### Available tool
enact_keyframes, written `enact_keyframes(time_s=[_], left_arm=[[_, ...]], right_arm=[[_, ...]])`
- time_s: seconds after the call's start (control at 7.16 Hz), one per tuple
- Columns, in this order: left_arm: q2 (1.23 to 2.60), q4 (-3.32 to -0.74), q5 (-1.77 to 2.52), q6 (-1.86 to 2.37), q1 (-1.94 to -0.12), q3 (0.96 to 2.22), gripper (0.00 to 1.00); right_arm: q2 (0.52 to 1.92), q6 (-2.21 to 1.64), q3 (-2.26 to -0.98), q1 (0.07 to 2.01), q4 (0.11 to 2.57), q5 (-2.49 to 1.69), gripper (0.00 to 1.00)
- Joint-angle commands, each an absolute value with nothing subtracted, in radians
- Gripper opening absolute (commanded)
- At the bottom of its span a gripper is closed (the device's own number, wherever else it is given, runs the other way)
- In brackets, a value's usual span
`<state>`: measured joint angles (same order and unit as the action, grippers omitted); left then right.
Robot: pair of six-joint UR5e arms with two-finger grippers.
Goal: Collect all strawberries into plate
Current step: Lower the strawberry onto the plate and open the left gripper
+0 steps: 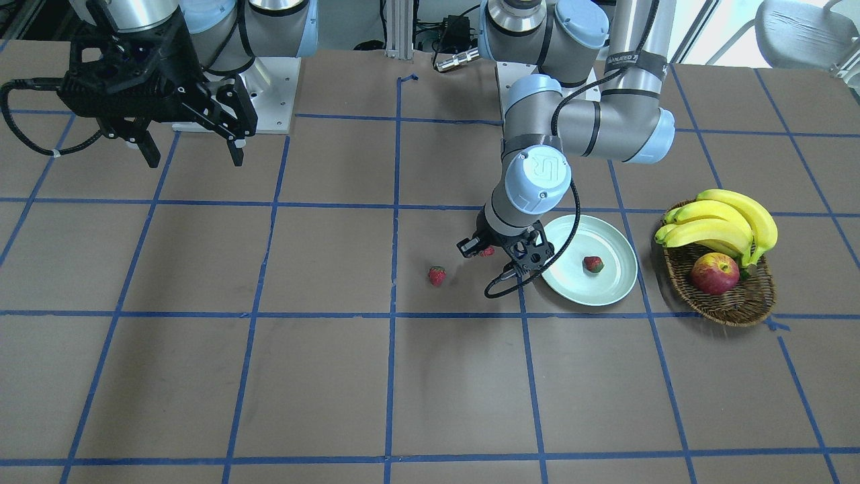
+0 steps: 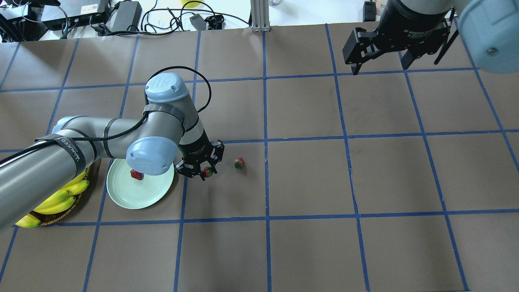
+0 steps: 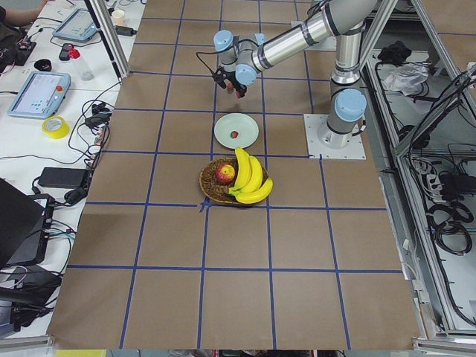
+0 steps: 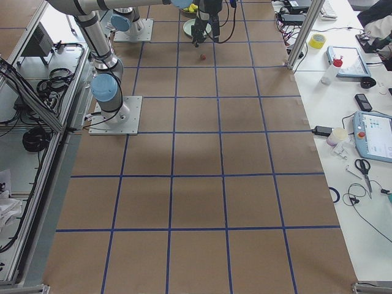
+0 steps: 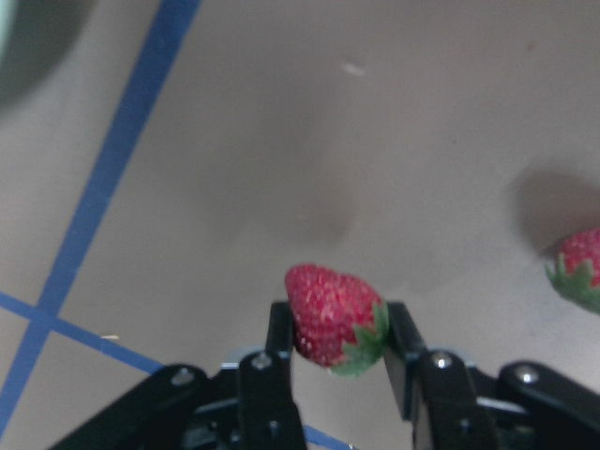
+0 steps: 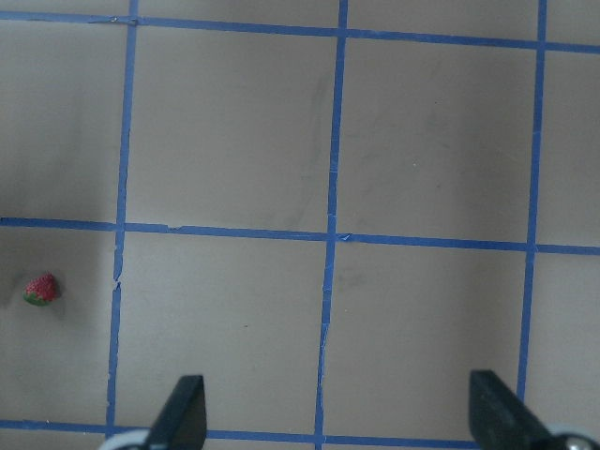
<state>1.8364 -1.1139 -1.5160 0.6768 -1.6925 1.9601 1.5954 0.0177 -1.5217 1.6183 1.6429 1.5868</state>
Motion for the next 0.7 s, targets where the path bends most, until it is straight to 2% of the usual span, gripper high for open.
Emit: enact_keyframes(time_s=[0.0, 0.56], left_arm=[[1.812, -1.127, -1.598, 0.561, -1.675, 1.922, 0.00], [1.838, -1.167, -1.631, 0.246, -1.465, 1.944, 0.00]], right_arm=[[1.595, 0.017, -1.522, 1.618, 1.643, 1.586, 1.00], [1.595, 0.017, -1.523, 1.618, 1.643, 1.586, 1.00]])
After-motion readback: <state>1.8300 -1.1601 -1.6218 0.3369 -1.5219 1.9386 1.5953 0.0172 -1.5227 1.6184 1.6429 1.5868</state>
